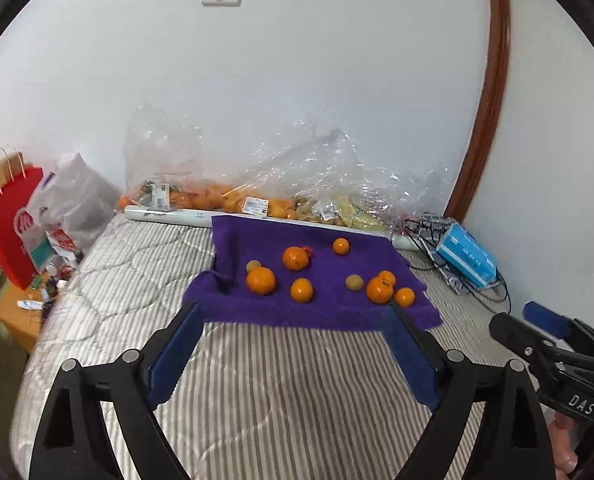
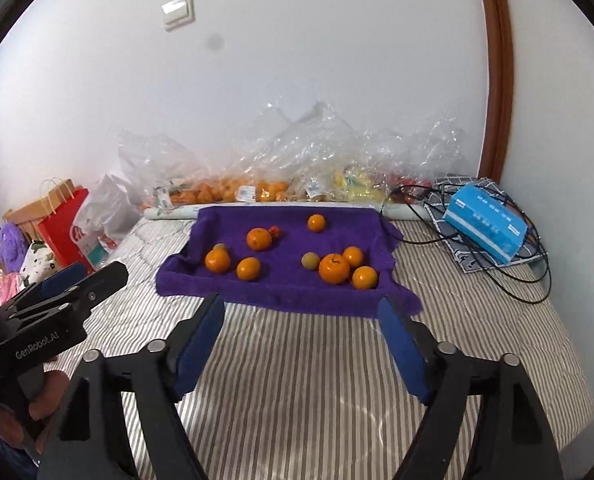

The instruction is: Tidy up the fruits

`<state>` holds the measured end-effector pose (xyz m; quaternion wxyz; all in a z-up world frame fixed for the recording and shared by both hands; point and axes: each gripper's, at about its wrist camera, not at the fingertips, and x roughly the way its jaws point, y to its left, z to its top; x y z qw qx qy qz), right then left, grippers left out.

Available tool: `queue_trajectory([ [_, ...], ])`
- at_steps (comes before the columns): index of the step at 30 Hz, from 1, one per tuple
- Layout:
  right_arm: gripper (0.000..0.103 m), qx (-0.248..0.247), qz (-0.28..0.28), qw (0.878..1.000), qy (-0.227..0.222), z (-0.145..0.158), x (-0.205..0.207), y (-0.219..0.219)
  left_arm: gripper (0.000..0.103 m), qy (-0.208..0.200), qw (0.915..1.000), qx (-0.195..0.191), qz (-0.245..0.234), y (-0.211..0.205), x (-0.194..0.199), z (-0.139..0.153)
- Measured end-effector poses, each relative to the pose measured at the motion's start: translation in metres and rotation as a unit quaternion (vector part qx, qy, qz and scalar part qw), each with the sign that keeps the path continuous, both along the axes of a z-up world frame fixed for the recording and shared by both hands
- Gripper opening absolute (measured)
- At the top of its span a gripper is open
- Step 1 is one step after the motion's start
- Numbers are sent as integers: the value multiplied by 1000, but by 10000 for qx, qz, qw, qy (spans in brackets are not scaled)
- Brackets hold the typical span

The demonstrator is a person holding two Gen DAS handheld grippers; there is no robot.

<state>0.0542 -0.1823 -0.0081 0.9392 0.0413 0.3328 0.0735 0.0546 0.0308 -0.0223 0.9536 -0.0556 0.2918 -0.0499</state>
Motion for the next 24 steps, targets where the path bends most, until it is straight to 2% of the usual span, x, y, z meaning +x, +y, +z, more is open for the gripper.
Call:
queue_trajectory([
  [4,89,42,-44,10000,-52,8,-25,-7,99,-208,9995,194,142,-8,-26,13],
  [11,91,-6,-56,9998,-195,25,-56,-14,100,-329,9984,378,260,-19,-48,26],
  [19,92,18,-136,9998,-156,24,-65,-21,100,-273,9980,540,184,-36,-50,22],
  [24,92,38,-148,9997,-178,25,-65,-21,100,-205,9983,495,213,-38,-48,18],
])
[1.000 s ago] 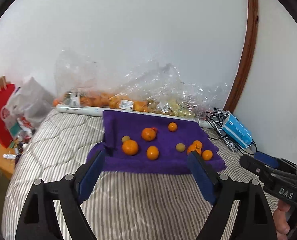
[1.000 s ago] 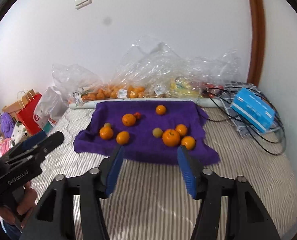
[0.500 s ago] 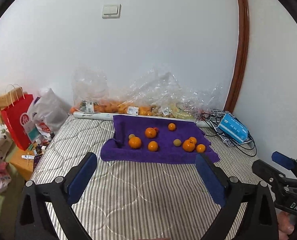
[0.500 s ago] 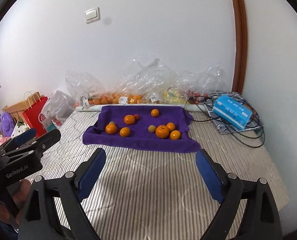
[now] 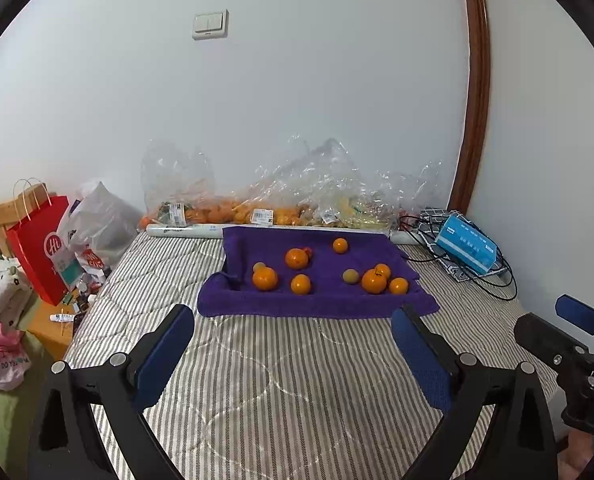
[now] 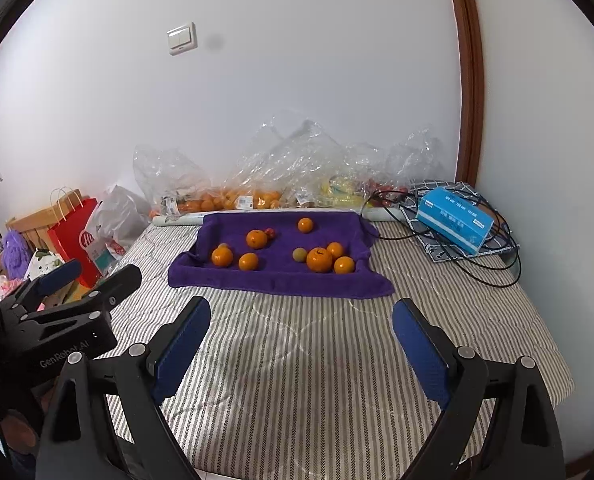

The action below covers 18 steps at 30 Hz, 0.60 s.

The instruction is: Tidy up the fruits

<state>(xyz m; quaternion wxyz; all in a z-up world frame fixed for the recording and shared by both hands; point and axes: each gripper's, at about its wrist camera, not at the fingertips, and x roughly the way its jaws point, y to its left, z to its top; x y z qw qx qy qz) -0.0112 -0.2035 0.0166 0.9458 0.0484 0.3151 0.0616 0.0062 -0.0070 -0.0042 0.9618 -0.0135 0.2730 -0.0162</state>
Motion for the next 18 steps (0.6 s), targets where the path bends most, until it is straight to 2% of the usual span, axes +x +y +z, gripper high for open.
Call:
queue_trajectory([
  [18,92,-57,-41,10000,-48,2,-5,-1,100,40,10000,2,90,4,-1,-1],
])
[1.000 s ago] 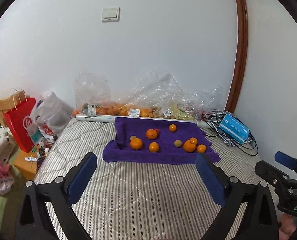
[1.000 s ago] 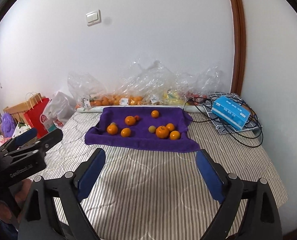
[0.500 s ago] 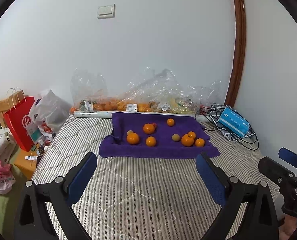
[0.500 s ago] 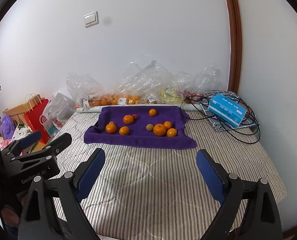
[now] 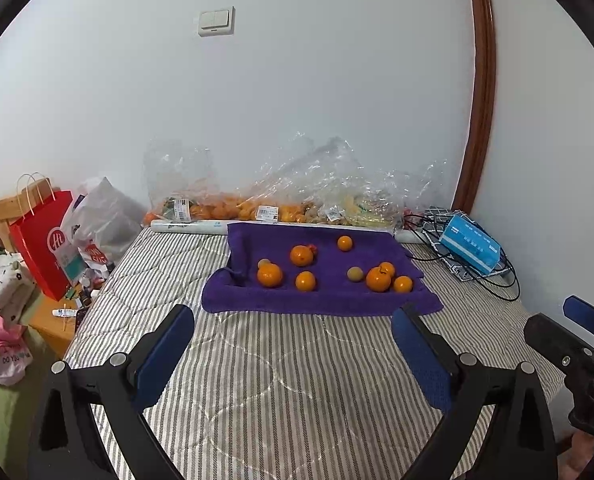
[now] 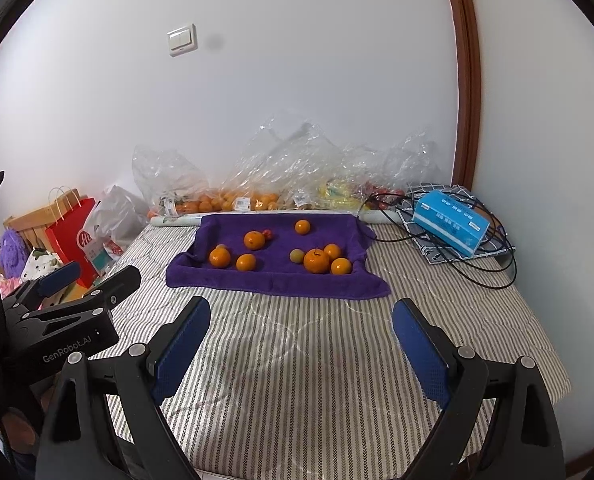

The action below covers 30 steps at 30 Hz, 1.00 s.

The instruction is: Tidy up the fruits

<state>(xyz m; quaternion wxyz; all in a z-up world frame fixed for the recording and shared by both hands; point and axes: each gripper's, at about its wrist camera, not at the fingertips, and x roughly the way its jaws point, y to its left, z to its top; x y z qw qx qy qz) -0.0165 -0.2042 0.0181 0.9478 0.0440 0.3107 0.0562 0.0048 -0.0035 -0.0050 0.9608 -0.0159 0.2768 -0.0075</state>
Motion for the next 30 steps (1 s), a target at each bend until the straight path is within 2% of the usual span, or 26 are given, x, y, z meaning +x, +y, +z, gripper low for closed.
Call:
queue_trajectory([
  [30,92,-122,32,9999,-64,5,-2,2,100,-18,10000,-3,29,1,-1,2],
])
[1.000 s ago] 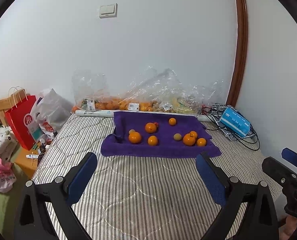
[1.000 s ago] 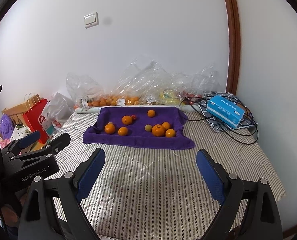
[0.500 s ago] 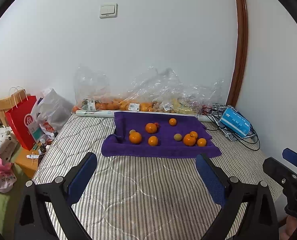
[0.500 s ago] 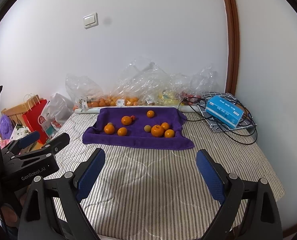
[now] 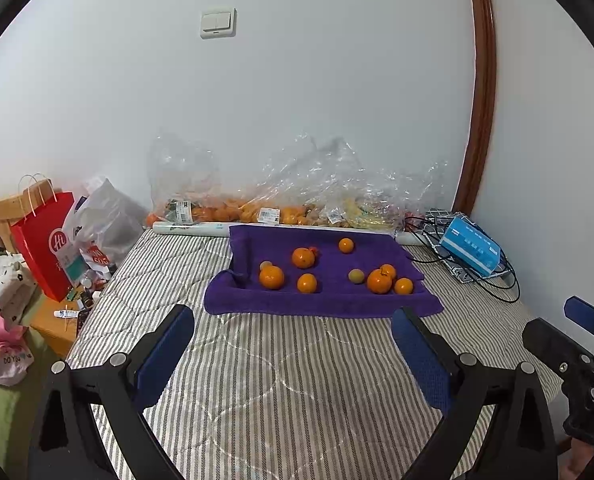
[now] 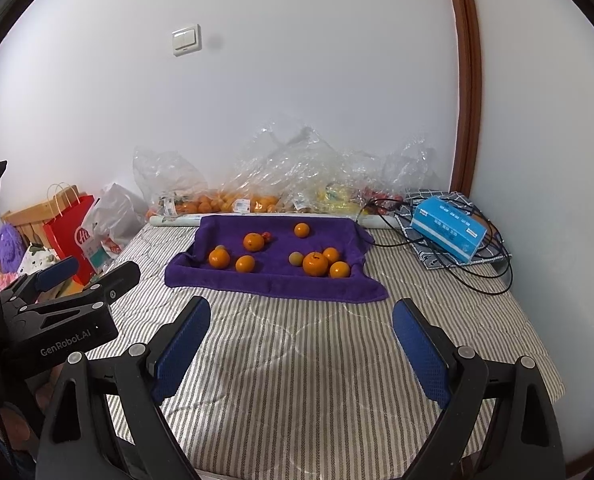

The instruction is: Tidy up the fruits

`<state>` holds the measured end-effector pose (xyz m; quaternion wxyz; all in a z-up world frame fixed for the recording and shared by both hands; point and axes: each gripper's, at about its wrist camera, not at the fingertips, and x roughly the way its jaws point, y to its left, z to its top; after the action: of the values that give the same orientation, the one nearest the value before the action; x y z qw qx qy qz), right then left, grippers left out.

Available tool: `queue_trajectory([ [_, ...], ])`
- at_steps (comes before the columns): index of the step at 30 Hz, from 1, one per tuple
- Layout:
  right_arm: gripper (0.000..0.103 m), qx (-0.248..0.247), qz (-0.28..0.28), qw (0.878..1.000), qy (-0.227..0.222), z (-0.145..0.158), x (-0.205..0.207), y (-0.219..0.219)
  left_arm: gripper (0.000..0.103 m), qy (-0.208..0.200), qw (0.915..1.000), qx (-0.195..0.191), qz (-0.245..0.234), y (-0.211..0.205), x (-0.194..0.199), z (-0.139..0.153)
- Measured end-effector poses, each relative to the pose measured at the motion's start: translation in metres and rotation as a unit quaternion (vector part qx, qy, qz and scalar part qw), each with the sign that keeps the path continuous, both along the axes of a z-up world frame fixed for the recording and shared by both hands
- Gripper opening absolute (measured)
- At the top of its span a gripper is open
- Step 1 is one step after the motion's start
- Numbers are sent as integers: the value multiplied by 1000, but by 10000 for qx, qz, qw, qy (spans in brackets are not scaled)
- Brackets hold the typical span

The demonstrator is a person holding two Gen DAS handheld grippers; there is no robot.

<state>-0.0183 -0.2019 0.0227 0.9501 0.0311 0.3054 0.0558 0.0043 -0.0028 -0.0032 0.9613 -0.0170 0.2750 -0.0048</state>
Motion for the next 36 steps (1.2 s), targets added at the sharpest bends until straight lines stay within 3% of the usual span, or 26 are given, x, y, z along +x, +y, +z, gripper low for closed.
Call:
queue_trajectory([
  [36,92,-4,37,10000,-36,3,-1,3,100,-17,10000,-4,14,-1,-1,4],
])
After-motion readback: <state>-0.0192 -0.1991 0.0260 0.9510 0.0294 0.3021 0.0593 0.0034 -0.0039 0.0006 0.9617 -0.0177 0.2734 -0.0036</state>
